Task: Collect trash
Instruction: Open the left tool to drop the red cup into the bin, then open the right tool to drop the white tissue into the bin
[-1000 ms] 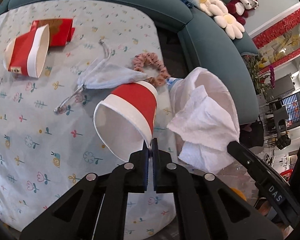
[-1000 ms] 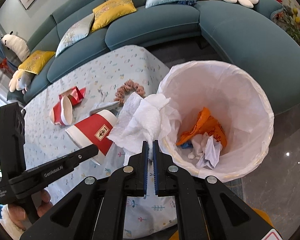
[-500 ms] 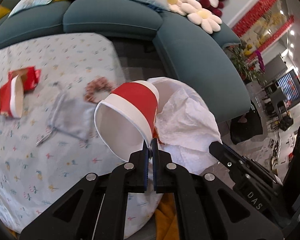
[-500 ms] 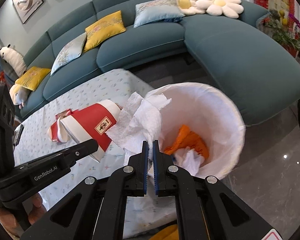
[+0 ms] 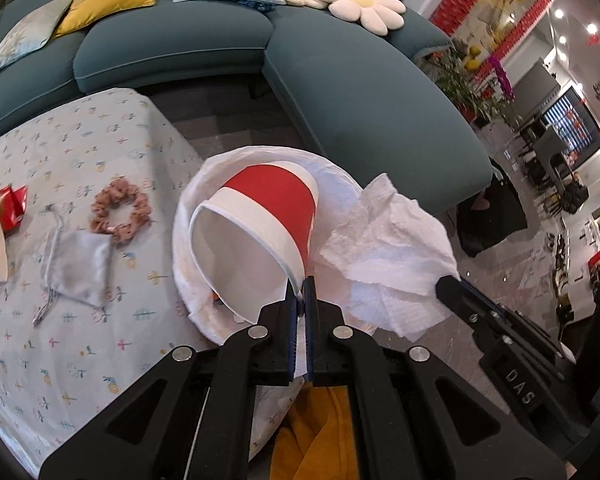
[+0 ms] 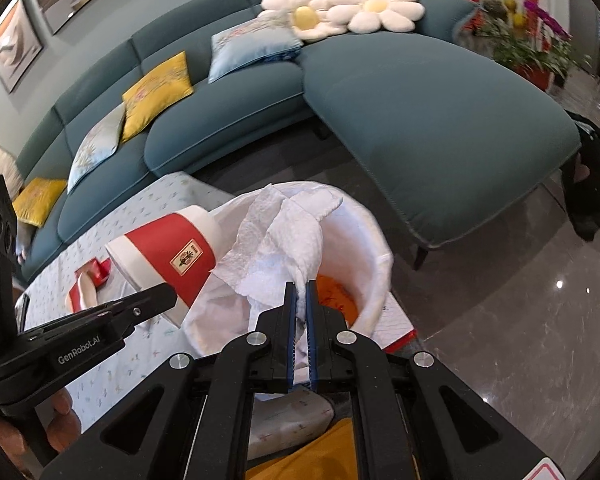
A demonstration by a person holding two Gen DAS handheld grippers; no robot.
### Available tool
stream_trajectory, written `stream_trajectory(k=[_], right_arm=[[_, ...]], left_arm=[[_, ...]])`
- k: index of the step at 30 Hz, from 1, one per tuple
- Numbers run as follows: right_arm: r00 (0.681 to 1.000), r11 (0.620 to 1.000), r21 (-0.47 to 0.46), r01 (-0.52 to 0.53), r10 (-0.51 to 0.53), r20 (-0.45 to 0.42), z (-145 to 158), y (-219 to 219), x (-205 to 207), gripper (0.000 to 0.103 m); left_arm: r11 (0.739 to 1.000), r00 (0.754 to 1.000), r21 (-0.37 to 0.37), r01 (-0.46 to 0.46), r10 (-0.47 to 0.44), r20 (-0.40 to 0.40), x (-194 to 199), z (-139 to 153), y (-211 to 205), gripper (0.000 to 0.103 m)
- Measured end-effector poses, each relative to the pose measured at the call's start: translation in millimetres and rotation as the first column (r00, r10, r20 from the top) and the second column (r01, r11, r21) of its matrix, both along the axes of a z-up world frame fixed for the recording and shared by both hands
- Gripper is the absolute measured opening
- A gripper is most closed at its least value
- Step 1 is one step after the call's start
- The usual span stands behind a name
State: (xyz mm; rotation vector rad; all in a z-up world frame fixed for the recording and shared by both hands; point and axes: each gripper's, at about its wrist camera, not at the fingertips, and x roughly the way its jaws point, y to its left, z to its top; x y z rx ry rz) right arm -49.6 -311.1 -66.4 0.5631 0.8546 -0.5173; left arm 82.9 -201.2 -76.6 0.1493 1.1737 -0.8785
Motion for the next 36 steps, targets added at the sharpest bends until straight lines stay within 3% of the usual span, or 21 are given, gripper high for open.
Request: stream_trajectory(k=[6, 10, 15, 36], right_arm=[[1.000, 1.000, 0.007, 0.027, -0.027, 0.001, -5, -15, -10, 0.005], [1.000, 1.000, 0.010, 0.024, -0.024, 0.001, -6, -16, -7, 0.005], [1.000, 1.000, 0.008, 0.005, -0.005, 0.007, -5, -12, -2, 0.005], [0.995, 0.995, -0.036, -0.097, 0.097, -0.013, 4, 13, 40, 0.005]], left_arm=[[1.000, 1.000, 0.011, 0.009, -0.009, 0.013, -9, -1, -15, 0.004], [1.000, 0.999, 0.024, 0.001, -0.002, 0.036, -12, 2, -18, 0.021], [0.999, 0.998, 0.036, -0.022, 0.019, 0.064, -8, 5, -14, 0.029], [0.987, 0.984, 0.050, -0.155, 0.149, 0.096, 19, 7, 33, 0.032]])
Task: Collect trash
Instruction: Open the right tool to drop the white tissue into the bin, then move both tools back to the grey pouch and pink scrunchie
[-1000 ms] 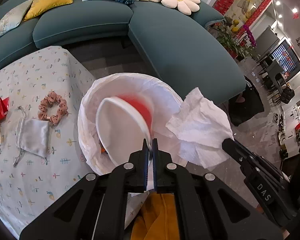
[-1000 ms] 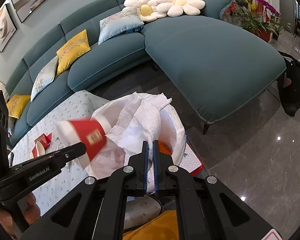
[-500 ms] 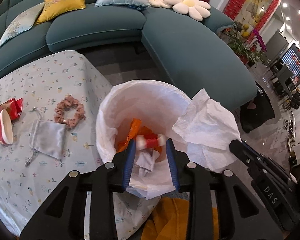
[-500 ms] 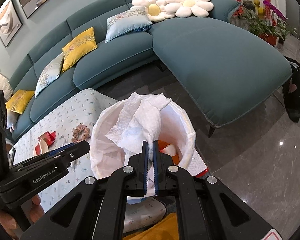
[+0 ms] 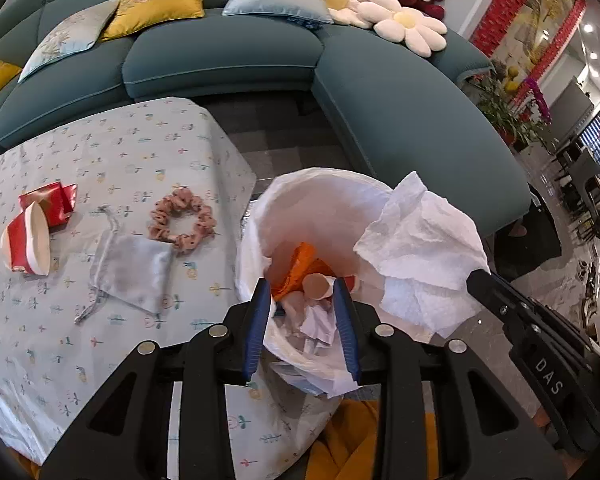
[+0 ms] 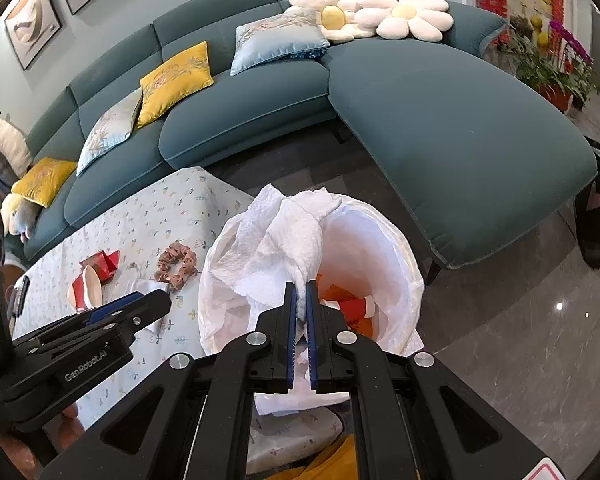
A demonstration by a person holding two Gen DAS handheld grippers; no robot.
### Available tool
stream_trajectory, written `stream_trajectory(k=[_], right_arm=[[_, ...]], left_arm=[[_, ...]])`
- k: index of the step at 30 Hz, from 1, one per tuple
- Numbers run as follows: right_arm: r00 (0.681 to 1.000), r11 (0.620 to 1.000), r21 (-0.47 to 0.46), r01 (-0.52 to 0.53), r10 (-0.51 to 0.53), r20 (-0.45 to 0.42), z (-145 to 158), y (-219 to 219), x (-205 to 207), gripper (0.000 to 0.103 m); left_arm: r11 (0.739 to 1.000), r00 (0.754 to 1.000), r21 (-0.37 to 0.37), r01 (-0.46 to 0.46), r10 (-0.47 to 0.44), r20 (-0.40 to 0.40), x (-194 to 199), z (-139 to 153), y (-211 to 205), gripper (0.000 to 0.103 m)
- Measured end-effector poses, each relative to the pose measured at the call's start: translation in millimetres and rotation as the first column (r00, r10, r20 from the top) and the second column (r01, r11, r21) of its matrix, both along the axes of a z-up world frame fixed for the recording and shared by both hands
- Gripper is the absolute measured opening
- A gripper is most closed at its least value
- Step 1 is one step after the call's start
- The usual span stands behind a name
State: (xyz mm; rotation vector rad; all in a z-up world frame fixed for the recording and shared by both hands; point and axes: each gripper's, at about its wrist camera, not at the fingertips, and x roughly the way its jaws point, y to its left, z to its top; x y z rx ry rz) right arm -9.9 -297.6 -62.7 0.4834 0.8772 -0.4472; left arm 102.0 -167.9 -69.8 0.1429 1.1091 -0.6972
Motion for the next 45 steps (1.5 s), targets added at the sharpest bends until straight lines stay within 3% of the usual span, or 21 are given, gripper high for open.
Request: stream_trajectory(k=[3, 8, 10, 13, 23, 28, 45], right_arm=[[1.000, 1.000, -0.007, -0.009, 0.009, -0.007, 0, 1, 6, 0.006], [1.000, 1.000, -0.027, -0.011, 0.011, -0.007, 5, 4, 14, 0.010], [1.000, 0.999, -0.037, -0.013, 0.013, -0.006, 8, 6, 17, 0.018], [1.000, 0.998, -0.060, -0.008, 0.009, 0.003, 13, 11, 17, 0.030], [0.999, 0.995, -0.086, -0.044, 0.044, 0.000, 25, 36, 25, 0.040], [0.998, 0.993, -0.105, -0.059, 0.059, 0.004, 32, 53, 26, 0.052], [0.983, 0.970, -0.160, -0.183, 0.180, -0.032, 45, 126, 44, 0.060]], left_arm=[[1.000, 1.000, 0.002, -0.024, 0.024, 0.008, 4, 1, 8, 0.039], [0.998, 0.998, 0.005, -0.058, 0.058, 0.016, 9, 3, 20, 0.041], [0.997, 0.996, 0.007, -0.082, 0.082, 0.028, 11, 5, 26, 0.050], [0.993, 0.992, 0.003, -0.116, 0.116, 0.043, 14, 8, 35, 0.054], [0.985, 0.984, -0.010, -0.170, 0.171, 0.049, 19, 14, 60, 0.059], [0.976, 0.975, -0.018, -0.215, 0.216, 0.060, 19, 18, 78, 0.067], [0.931, 0.928, -0.026, -0.364, 0.365, 0.069, 28, 23, 160, 0.082]])
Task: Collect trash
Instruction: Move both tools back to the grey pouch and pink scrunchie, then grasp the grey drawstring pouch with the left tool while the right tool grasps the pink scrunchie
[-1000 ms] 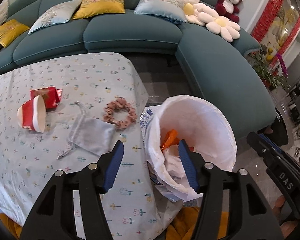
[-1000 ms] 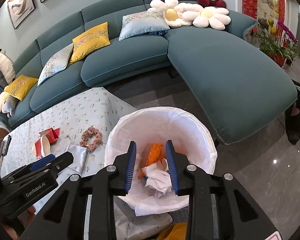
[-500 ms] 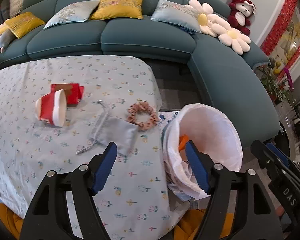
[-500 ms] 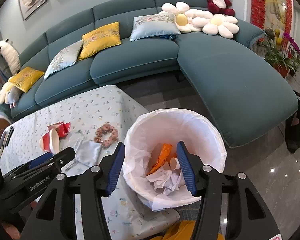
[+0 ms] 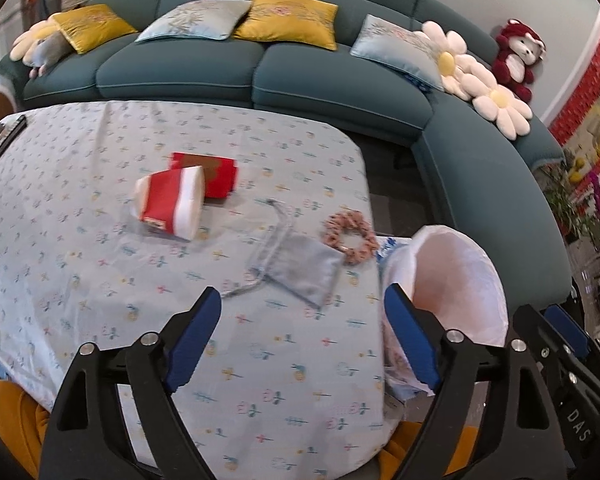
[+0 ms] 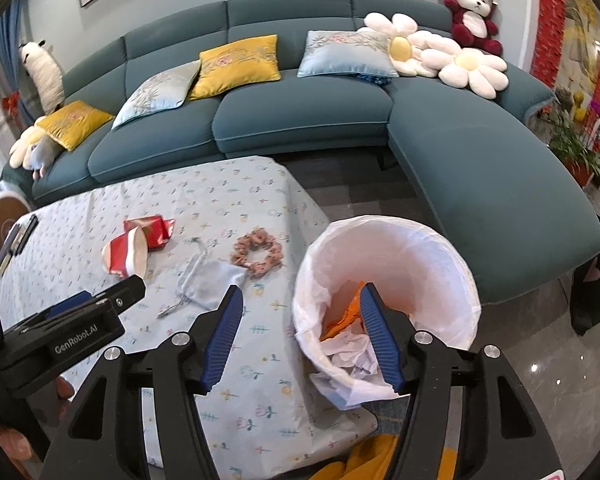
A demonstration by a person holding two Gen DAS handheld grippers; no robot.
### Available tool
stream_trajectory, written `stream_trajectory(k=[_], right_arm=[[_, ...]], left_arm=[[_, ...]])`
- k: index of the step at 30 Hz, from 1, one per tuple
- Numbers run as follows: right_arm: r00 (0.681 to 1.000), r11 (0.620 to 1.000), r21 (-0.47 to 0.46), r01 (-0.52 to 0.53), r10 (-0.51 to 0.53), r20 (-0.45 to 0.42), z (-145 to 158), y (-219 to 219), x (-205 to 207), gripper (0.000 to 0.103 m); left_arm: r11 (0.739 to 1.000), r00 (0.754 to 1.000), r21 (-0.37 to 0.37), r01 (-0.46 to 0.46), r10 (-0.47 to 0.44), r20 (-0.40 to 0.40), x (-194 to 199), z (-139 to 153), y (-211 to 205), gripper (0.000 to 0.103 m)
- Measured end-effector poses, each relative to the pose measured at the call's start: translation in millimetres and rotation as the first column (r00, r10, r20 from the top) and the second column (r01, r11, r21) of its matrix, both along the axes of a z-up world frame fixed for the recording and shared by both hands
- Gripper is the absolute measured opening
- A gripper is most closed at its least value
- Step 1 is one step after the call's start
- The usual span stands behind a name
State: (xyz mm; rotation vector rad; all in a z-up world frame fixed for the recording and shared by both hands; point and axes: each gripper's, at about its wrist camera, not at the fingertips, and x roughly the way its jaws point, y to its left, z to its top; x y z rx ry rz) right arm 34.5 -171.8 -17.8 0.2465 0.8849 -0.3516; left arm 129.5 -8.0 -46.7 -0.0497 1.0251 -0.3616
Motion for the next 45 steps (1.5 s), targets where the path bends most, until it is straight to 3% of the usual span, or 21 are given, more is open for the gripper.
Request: stream_trajectory(k=[9, 18, 25, 35, 42, 45], right_arm=[[0.998, 0.999, 0.004, -0.049, 0.049, -0.033, -12, 34, 15, 0.065], [0.994, 0.997, 0.028, -0.070, 0.072, -0.082, -37, 51, 37, 0.065], [0.991, 0.997, 0.053, -0.059, 0.065, -0.113, -59, 38, 58, 0.065], [0.986, 0.996, 0.084, -0.026, 0.039, -0.160, -98, -5, 103, 0.065], [0.981, 0.995, 0.099, -0.018, 0.037, -0.188, -125, -25, 138, 0.058], [0.978, 0.994, 0.102, -0.030, 0.051, -0.202, -135, -26, 151, 0.052]], left_arm=[[0.995, 0.996, 0.036, -0.092, 0.092, 0.001, 12, -10, 51, 0.088], [0.989, 0.987, 0.043, -0.141, 0.144, -0.074, 25, -42, 81, 0.089], [0.995, 0.987, 0.042, -0.094, 0.099, -0.129, 41, -64, 58, 0.089], [0.997, 0.980, 0.069, -0.017, 0.030, -0.196, 86, -103, -9, 0.087], [0.993, 0.964, 0.117, 0.007, 0.024, -0.265, 113, -142, -36, 0.069], [0.991, 0.972, 0.134, 0.011, 0.021, -0.236, 118, -143, -40, 0.064]])
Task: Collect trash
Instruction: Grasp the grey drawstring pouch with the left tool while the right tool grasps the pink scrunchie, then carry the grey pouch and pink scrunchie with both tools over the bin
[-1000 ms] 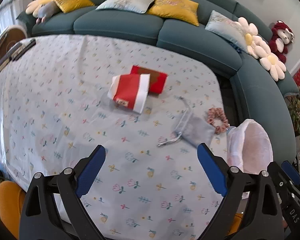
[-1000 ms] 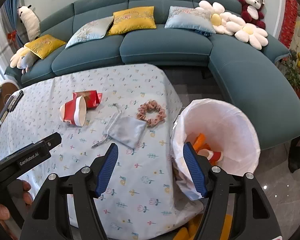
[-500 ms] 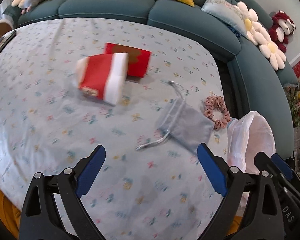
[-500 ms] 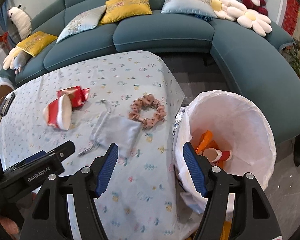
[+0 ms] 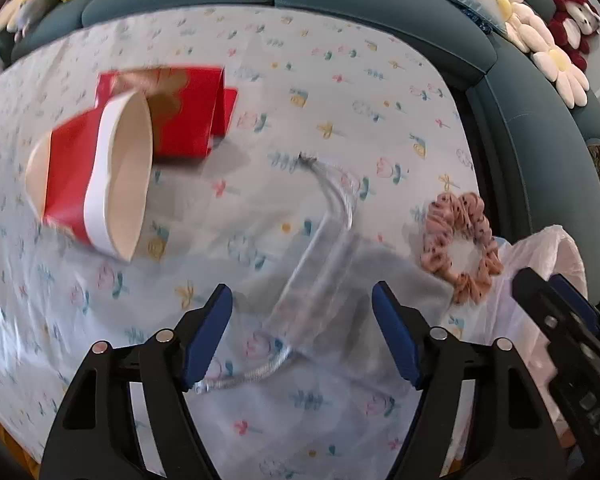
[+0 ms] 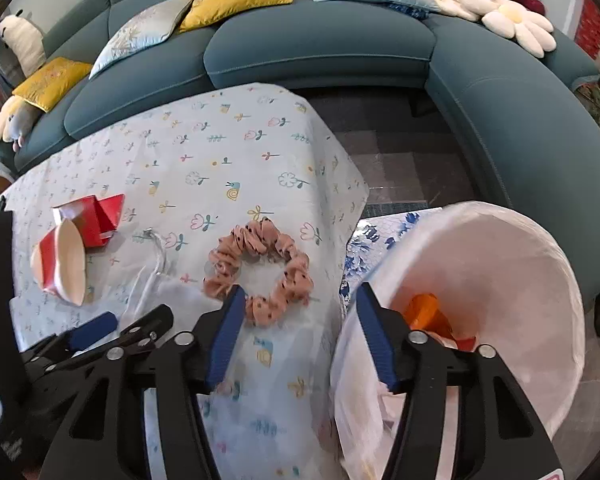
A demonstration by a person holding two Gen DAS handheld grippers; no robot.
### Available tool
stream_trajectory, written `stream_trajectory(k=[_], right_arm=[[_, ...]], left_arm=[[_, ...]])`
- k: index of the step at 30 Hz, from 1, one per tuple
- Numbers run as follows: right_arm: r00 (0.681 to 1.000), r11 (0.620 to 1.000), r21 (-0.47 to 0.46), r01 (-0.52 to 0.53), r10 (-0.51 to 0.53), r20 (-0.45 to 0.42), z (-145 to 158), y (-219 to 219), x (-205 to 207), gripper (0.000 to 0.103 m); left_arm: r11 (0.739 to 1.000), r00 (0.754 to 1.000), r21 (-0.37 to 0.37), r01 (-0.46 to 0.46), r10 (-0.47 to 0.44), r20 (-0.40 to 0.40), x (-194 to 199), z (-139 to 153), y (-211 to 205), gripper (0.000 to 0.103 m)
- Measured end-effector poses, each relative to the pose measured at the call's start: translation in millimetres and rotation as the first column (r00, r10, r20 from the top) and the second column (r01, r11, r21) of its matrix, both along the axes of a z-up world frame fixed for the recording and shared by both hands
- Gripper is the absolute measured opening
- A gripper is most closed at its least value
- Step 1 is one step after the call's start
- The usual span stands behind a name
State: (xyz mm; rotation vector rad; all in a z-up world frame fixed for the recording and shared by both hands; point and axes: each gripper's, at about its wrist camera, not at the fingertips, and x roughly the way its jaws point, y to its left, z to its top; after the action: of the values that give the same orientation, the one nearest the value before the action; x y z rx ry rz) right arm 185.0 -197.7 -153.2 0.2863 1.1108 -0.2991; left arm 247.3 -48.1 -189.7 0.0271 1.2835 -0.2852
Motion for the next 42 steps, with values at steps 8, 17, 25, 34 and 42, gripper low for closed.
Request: stream_trajectory(k=[8, 17, 25, 34, 42], right_arm=[[0.999, 0.999, 0.027, -0.028, 0.030, -0.045, -31, 1, 31, 0.031], [0.998, 0.998, 0.048, -0.038, 0.040, -0.053, -35, 9, 26, 0.008], [1.000, 0.999, 0.043, -0.012, 0.011, 0.006, -1, 4, 1, 0.008], [0.992, 0.997, 0.009, 0.081, -0.081, 0.094, 50, -36, -49, 0.008], [0.974, 0.983, -0.010, 0.184, -0.181, 0.138, 76, -81, -112, 0.008]], left_arm=[[0.999, 0.999, -0.013, 0.036, -0.036, 0.001, 7, 2, -1, 0.020], [0.998, 0.999, -0.056, 0.037, -0.038, -0.013, -2, 10, 5, 0.007], [0.997, 0.999, -0.072, 0.039, -0.037, 0.029, -16, 40, 0, 0.007], [0.989, 0.988, -0.102, 0.110, -0.098, 0.117, -46, 91, -29, 0.007], [0.972, 0.968, -0.109, 0.209, -0.190, 0.165, -82, 117, -78, 0.007]])
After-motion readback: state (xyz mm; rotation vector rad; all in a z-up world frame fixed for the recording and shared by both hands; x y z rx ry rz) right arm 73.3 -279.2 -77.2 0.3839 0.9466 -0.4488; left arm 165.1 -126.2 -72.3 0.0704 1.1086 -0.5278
